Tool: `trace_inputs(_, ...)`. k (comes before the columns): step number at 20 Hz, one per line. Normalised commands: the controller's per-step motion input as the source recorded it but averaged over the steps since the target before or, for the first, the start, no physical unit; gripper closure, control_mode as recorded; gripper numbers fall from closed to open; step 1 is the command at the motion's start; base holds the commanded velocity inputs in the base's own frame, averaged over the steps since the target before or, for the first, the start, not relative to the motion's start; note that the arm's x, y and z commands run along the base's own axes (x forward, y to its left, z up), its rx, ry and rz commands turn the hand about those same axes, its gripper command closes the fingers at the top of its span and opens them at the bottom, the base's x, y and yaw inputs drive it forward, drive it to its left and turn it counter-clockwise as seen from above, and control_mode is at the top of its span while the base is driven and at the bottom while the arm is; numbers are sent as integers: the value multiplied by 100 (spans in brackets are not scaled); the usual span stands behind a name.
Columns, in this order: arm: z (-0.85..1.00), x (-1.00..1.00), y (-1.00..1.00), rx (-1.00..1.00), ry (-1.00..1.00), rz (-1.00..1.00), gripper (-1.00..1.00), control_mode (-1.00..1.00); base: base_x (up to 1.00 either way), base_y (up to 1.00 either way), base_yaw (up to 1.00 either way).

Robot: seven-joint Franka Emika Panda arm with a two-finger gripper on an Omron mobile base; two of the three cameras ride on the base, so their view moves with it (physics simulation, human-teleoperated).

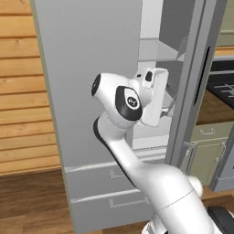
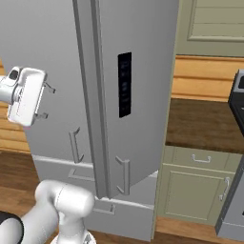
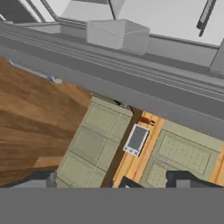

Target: Take the strawberry from the fridge and place it on top of the pancake, located on the dining counter.

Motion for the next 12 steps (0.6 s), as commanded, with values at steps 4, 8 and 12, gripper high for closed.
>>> trace_inputs(4, -34, 70, -36, -1, -7, 0, -100, -100, 0, 0, 0)
trace_inputs(8, -23, 43, -41, -3, -3, 0, -100, -100, 0, 0, 0)
trace_inputs(12, -25, 52, -60, -1, 0, -3, -100, -100, 0, 0, 0)
